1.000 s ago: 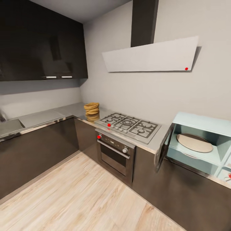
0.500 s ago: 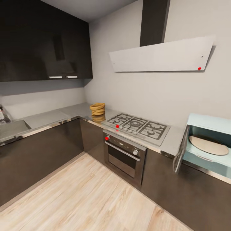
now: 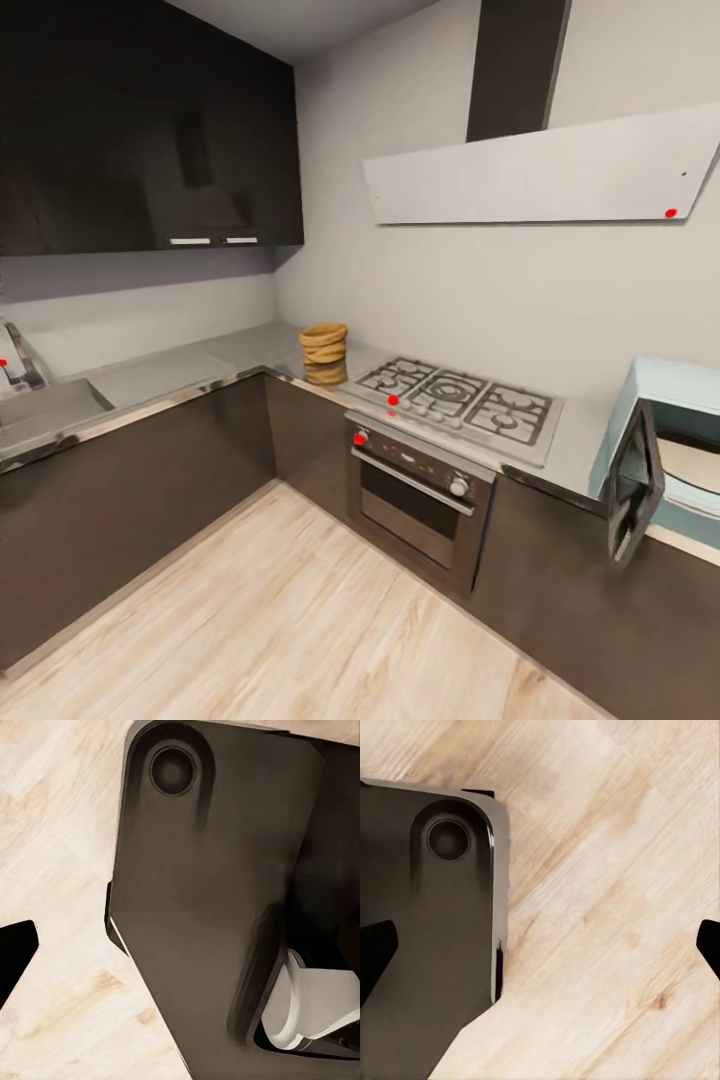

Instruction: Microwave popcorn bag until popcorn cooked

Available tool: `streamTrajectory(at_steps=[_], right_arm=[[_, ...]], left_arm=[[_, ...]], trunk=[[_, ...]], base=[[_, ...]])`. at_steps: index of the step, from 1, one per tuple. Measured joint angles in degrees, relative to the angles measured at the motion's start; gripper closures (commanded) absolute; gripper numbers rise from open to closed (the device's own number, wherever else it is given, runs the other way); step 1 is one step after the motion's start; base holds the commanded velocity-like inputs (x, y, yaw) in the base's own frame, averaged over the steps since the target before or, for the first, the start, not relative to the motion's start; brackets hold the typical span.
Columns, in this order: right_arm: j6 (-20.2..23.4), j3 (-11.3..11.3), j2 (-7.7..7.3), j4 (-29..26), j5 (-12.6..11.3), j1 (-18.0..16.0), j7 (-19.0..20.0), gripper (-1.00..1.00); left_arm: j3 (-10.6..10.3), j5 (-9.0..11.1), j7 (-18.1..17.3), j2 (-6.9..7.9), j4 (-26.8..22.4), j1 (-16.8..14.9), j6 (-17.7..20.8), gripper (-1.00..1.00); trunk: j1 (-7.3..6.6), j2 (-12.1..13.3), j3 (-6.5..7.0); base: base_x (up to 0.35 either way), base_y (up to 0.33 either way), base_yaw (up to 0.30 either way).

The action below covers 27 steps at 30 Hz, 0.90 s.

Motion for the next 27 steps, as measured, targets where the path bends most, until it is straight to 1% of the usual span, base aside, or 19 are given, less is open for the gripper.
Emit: streamTrajectory(at_steps=[10, 25, 27], right_arm=[[0.0, 0.0, 0.00, 0.0, 0.0, 0.0, 0.0, -1.00], [0.0, -0.1, 0.07, 0.0, 0.0, 0.0, 0.0, -1.00], [0.0, -0.2, 1.36, 0.0, 0.0, 0.0, 0.1, -1.00]], left_arm=[[0.0, 0.0, 0.0, 0.06, 0.0, 0.0, 0.0, -1.00], [0.0, 0.0, 0.0, 0.09, 0.0, 0.0, 0.0, -1.00], [0.0, 0.0, 0.0, 0.09, 0.0, 0.0, 0.0, -1.00]], trunk=[[0.00, 0.0, 0.00], [0.00, 0.0, 0.00], [0.00, 0.0, 0.00]], base=[[0.146, 0.292, 0.000], [0.178, 0.276, 0.000], [0.175, 0.275, 0.000]])
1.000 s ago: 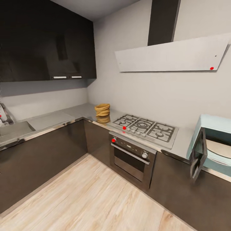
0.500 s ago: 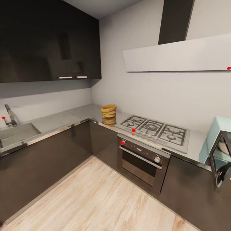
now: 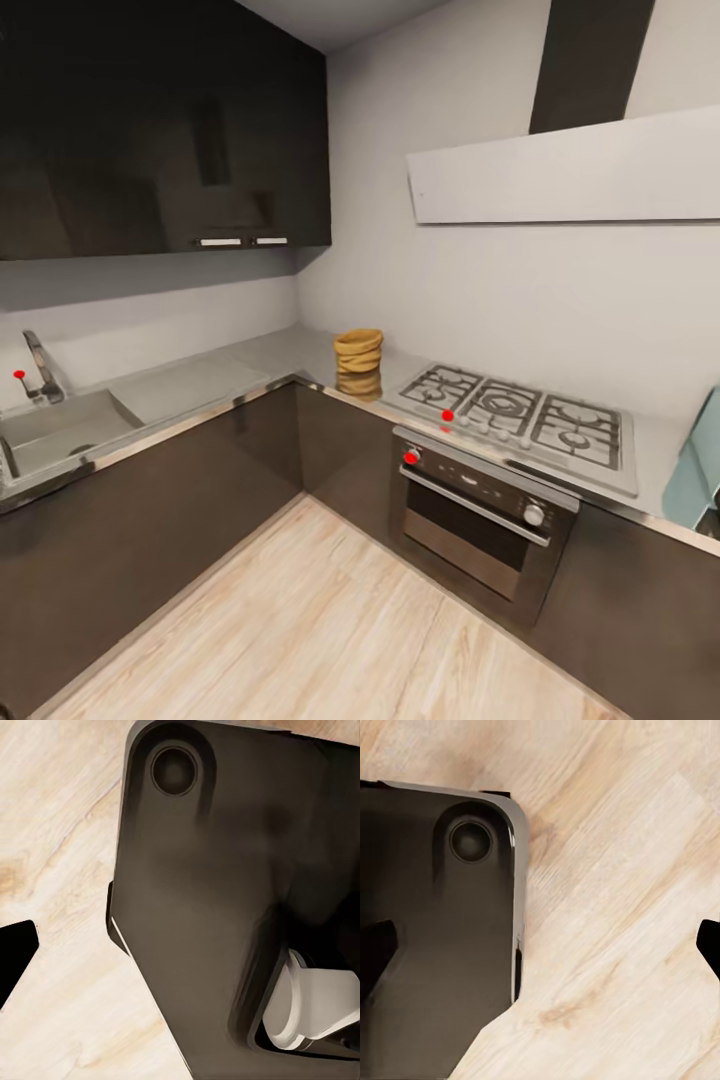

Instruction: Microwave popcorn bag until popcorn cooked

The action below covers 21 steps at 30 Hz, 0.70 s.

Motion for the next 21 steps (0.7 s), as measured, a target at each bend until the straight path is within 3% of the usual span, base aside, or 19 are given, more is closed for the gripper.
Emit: streamTrajectory(at_steps=[5, 21], right_arm=[[0.0, 0.0, 1.32, 0.0, 0.0, 0.0, 0.0, -1.00], [-0.1, 0.3, 1.45, -0.2, 0.1, 0.0, -0.1, -1.00]], left_arm=[[0.0, 0.0, 0.0, 0.00, 0.0, 0.0, 0.0, -1.00], [0.0, 0.0, 0.0, 0.00, 0.0, 0.0, 0.0, -1.00]], trunk=[[0.00, 0.0, 0.00], [0.00, 0.0, 0.00]], base=[[0.170, 0.276, 0.000], [0.157, 0.276, 0.000]])
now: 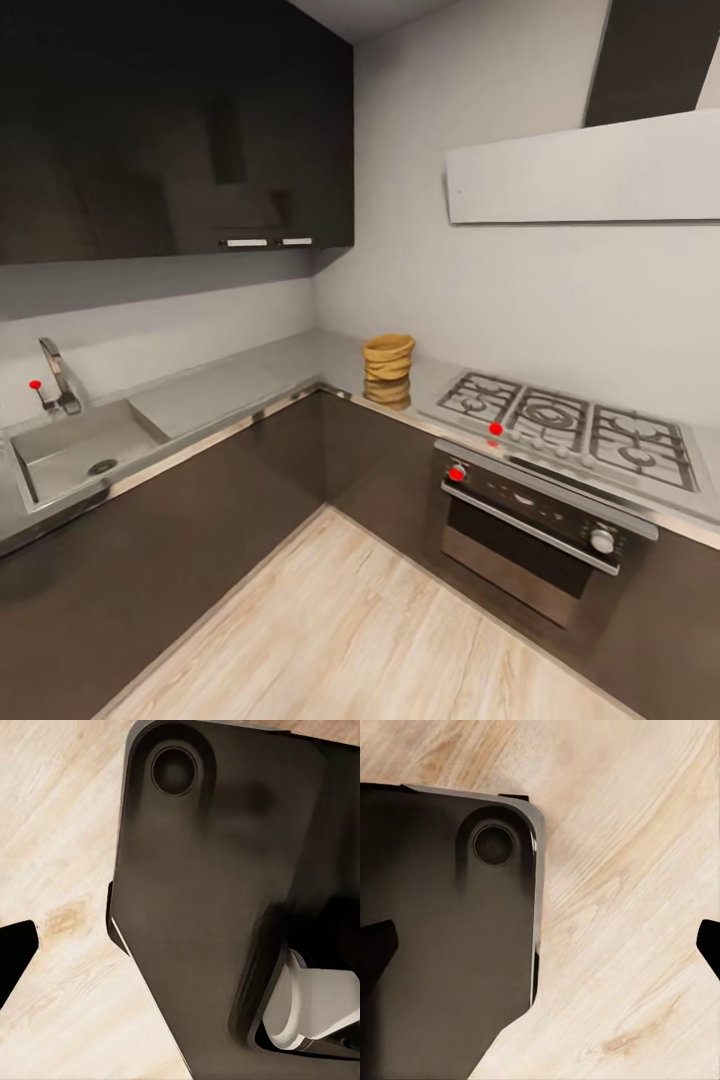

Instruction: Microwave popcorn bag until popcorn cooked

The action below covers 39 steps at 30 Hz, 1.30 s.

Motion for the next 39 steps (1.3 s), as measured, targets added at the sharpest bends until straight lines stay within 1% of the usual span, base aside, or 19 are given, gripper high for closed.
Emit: streamTrajectory(at_steps=[4, 6, 9, 12, 15, 17, 20, 21, 26, 27, 28, 30, 31, 32, 33, 35, 37, 38, 39], right_arm=[[-0.2, 0.0, -0.01, -0.8, 0.0, 0.0, 0.0, -1.00], [-0.1, 0.1, -0.07, -3.2, 0.1, 0.0, -0.1, -1.00], [-0.1, 0.1, -0.21, -5.6, 0.1, 0.0, -0.1, -1.00], [-0.1, 0.1, -0.30, -7.2, 0.1, 0.0, -0.1, -1.00], [-0.1, 0.1, -0.34, -11.1, 0.2, 0.0, -0.1, -1.00], [-0.1, 0.1, -0.46, -16.6, 0.2, 0.0, -0.1, -1.00], [-0.1, 0.1, -0.70, -28.3, 0.2, 0.0, -0.5, -1.00], [0.0, 0.1, -0.78, -33.8, 0.2, -0.1, -0.9, -1.00], [0.4, -0.3, -0.90, -56.4, 0.2, 0.0, -3.6, -1.00], [0.7, -0.4, -0.91, -63.9, 0.1, 0.0, -4.4, -1.00], [1.3, -0.4, -0.91, -69.1, 0.1, 0.0, -4.7, -1.00], [4.5, -0.4, -0.91, -76.2, 0.1, 0.0, -5.4, -1.00], [9.9, -0.4, -0.92, -80.5, 0.1, -0.3, -6.8, -1.00], [12.6, -0.4, -0.92, -81.8, 0.0, -1.2, -7.7, -1.00], [14.9, -0.5, -0.91, -82.6, 0.0, -3.0, -8.7, -1.00], [21.2, -0.5, -0.91, -83.6, 0.0, -13.1, -10.4, -1.00], [26.4, -0.5, -0.91, -83.8, 0.0, -17.9, -10.8, -1.00], [30.6, -0.5, -0.91, -83.8, 0.0, -21.7, -11.1, -1.00], [33.6, -0.5, -0.91, -83.8, 0.0, -24.6, -11.2, -1.00]], left_arm=[[0.0, 0.0, 0.0, 0.05, 0.0, 0.0, 0.0, -1.00], [0.0, 0.0, 0.0, 0.28, 0.0, 0.0, 0.0, -1.00], [0.2, 0.0, 0.1, 1.36, 0.0, 0.0, 0.0, -1.00], [0.6, 0.0, 0.1, 1.80, 0.0, 0.0, 0.4, -1.00], [0.9, 0.0, 0.1, 2.35, 0.0, 0.0, 0.7, -1.00], [1.0, 0.0, 0.1, 2.75, 0.0, 0.0, 0.7, -1.00], [1.0, 0.0, 0.0, 2.93, 0.0, 0.0, 0.7, -1.00], [1.0, 0.0, 0.0, 2.92, 0.0, 0.0, 0.6, -1.00], [0.9, 0.0, 0.0, 2.89, 0.0, 0.0, 0.3, -1.00], [0.9, 0.0, 0.0, 2.89, 0.0, 0.0, 0.2, -1.00], [0.9, 0.0, 0.0, 2.89, 0.0, 0.0, 0.1, -1.00], [0.9, 0.0, 0.0, 2.84, 0.0, 0.0, 0.1, -1.00], [0.9, 0.0, 0.1, 2.77, 0.0, 0.0, 0.0, -1.00], [0.9, 0.0, 0.1, 2.70, 0.0, 0.0, 0.0, -1.00], [0.9, 0.0, 0.1, 2.65, 0.0, 0.0, 0.0, -1.00], [0.9, 0.0, 0.1, 2.56, 0.0, 0.0, 0.1, -1.00], [0.9, 0.0, 0.1, 2.55, 0.0, 0.0, 0.4, -1.00], [0.9, 0.0, 0.1, 2.54, 0.0, 0.0, 0.5, -1.00], [0.9, 0.0, 0.1, 2.54, 0.0, 0.0, 0.6, -1.00]], trunk=[[0.00, 0.0, 0.00], [0.00, 0.0, 0.00], [0.00, 0.0, 0.00], [0.00, 0.0, 0.00], [-0.01, 0.0, 0.00], [-0.01, 0.0, 0.01], [-0.01, 0.0, 0.01], [-0.01, 0.0, 0.01], [-0.01, 0.0, 0.01], [0.00, 0.0, 0.01], [0.00, 0.0, 0.01], [0.01, 0.0, 0.01], [0.01, 0.0, 0.01], [0.01, 0.0, 0.01], [0.02, 0.0, 0.03], [0.02, 0.0, 0.04], [-0.19, 0.4, 0.21], [-0.41, 0.8, 0.39], [-0.63, 1.2, 0.57]], base=[[0.156, 0.276, 0.000], [0.166, 0.274, 0.000], [0.187, 0.268, 0.000], [0.200, 0.266, 0.000], [0.221, 0.265, 0.000], [0.232, 0.265, 0.000], [0.235, 0.265, 0.000], [0.236, 0.263, 0.000], [0.234, 0.240, 0.000], [0.170, 0.163, 0.000], [0.116, 0.111, 0.000], [0.052, 0.050, 0.000], [0.019, 0.019, 0.000], [0.012, 0.012, 0.000], [0.004, 0.004, 0.000], [0.002, 0.002, 0.000], [0.000, 0.000, 0.000], [0.000, 0.000, 0.000], [0.000, 0.000, 0.000]])
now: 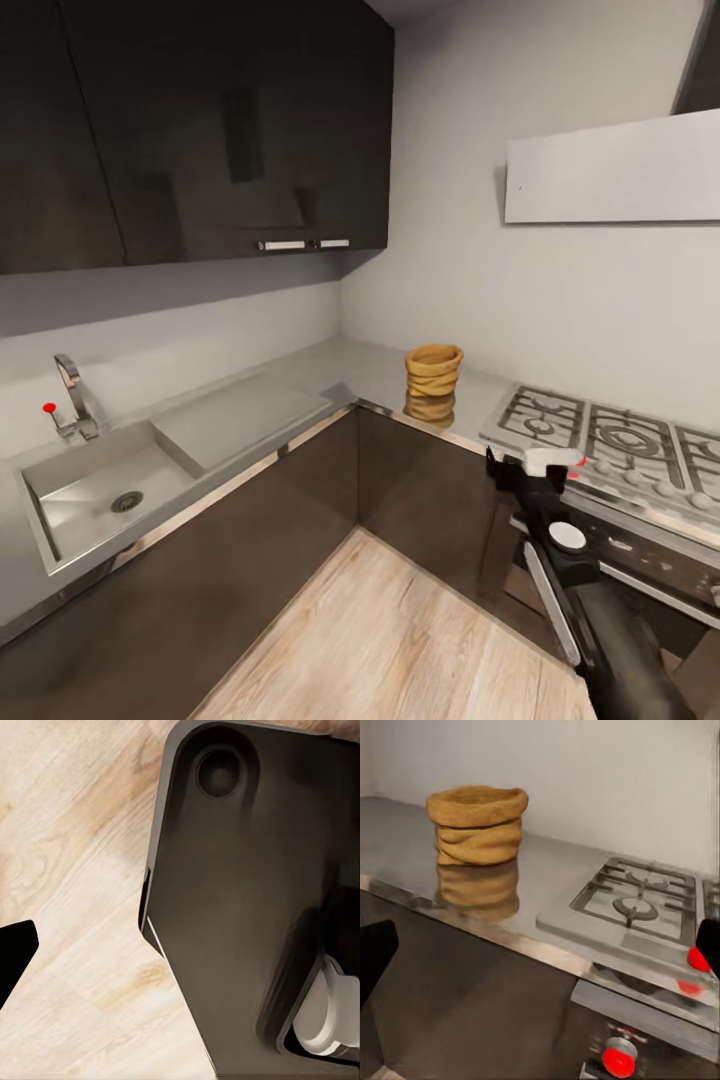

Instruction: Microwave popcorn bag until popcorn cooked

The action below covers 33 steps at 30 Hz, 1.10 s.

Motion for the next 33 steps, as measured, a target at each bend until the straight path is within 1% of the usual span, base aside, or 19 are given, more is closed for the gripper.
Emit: streamTrajectory(at_steps=[1, 3, 4, 5, 6, 8, 10, 12, 15, 16, 17, 18, 20, 24, 28, 29, 30, 32, 33], right_arm=[[2.4, 0.0, 0.00, 0.0, 0.0, -2.3, -0.1, -1.00], [9.1, 0.0, 0.00, 0.5, -0.1, -10.6, -0.3, -1.00], [10.6, 0.0, 0.00, 0.9, -0.1, -12.0, -0.4, -1.00], [12.9, -0.1, 0.00, 1.8, -0.1, -13.9, -1.0, -1.00], [14.2, -0.1, 0.00, 2.6, -0.1, -15.1, -1.4, -1.00], [16.3, -0.1, 0.00, 5.1, -0.1, -17.5, -2.0, -1.00], [16.9, -0.2, 0.00, 6.4, -0.1, -18.5, -2.2, -1.00], [17.0, -2.5, -0.05, 7.1, -0.1, -19.0, -2.4, -1.00], [16.3, -10.4, -0.06, 7.1, -0.3, -19.1, -1.0, -1.00], [15.4, -14.8, -0.06, 7.1, -0.4, -19.1, 1.7, -1.00], [15.1, -16.3, -0.05, 7.1, -0.6, -19.1, 3.3, -1.00], [15.0, -17.1, -0.05, 7.1, -0.6, -19.1, 4.5, -1.00], [14.8, -18.0, -0.05, 7.2, -0.6, -19.1, 6.1, -1.00], [14.9, -18.1, -0.07, 7.5, -0.3, -19.1, 6.7, -1.00], [16.6, -17.8, -1.02, 7.7, 0.1, -19.3, 6.7, -1.00], [17.5, -17.0, -1.14, 7.7, 0.3, -19.3, 6.6, -1.00], [19.9, -14.6, -1.28, 7.8, 0.5, -19.4, 6.7, -1.00], [21.5, -12.5, -1.35, 7.6, 0.8, -19.4, 6.6, -1.00], [22.0, -10.6, -1.35, 7.3, 0.8, -19.4, 6.6, -1.00]], left_arm=[[0.0, 0.0, 0.0, 0.00, 0.0, 0.0, 0.0, -1.00], [0.0, 0.0, 0.0, -0.16, 0.0, 0.0, 0.1, -1.00], [0.0, 0.0, 0.0, -0.23, 0.0, 0.0, 0.1, -1.00], [0.0, 0.0, 0.0, -0.29, 0.0, 0.0, 0.1, -1.00], [0.0, 0.0, 0.0, -0.31, 0.0, 0.0, 0.1, -1.00], [0.0, 0.0, 0.0, -0.34, 0.0, 0.0, 0.1, -1.00], [0.0, 0.0, 0.0, -0.35, 0.0, 0.0, 0.1, -1.00], [0.0, 0.0, 0.0, -0.35, -0.1, 0.0, 0.1, -1.00], [0.0, 0.0, 0.0, -0.35, -0.1, 0.0, 0.1, -1.00], [0.0, 0.0, 0.0, -0.36, -0.1, 0.0, 0.1, -1.00], [0.0, 0.0, 0.0, -0.36, -0.1, 0.0, 0.1, -1.00], [0.0, 0.0, 0.0, -0.36, -0.1, 0.0, 0.1, -1.00], [0.0, 0.0, 0.0, -0.36, -0.1, 0.0, 0.1, -1.00], [0.0, 0.0, 0.0, -0.35, -0.1, 0.0, 0.1, -1.00], [0.0, 0.0, 0.0, -0.35, -0.1, 0.0, 0.1, -1.00], [0.0, 0.0, 0.0, -0.35, -0.1, 0.0, 0.1, -1.00], [0.0, 0.0, 0.0, -0.32, -0.1, 0.0, 0.1, -1.00], [0.0, 0.0, 0.0, -0.29, -0.1, 0.0, 0.1, -1.00], [0.0, 0.0, 0.0, -0.28, -0.1, 0.0, 0.1, -1.00]], trunk=[[-0.22, 0.4, 0.18], [-0.66, 1.2, 0.54], [-0.88, 1.6, 0.71], [-1.10, 2.0, 0.89], [-1.32, 2.4, 1.07], [-1.76, 3.2, 1.43], [-2.20, 4.0, 1.79], [-2.64, 4.8, 2.15], [-3.30, 6.0, 2.69], [-3.52, 6.4, 2.87], [-3.74, 6.8, 3.05], [-3.96, 7.2, 3.23], [-4.40, 8.0, 3.59], [-5.28, 9.6, 4.31], [-6.16, 11.2, 5.03], [-6.38, 11.6, 5.21], [-6.60, 12.1, 5.39], [-7.04, 12.9, 5.75], [-7.26, 13.3, 5.94]], base=[[0.000, 0.000, 0.000], [0.000, 0.000, 0.000], [0.000, 0.000, 0.000], [0.000, 0.000, 0.000], [0.000, 0.000, 0.000], [0.000, 0.000, 0.000], [0.000, 0.000, 0.000], [0.000, 0.000, 0.000], [0.000, 0.000, 0.000], [0.000, 0.000, 0.000], [0.000, 0.000, 0.000], [0.000, 0.000, 0.000], [0.000, 0.000, 0.000], [0.000, 0.000, 0.000], [0.000, 0.000, 0.000], [0.000, 0.000, 0.000], [0.000, 0.000, 0.000], [0.000, 0.000, 0.000], [0.000, 0.000, 0.000]])
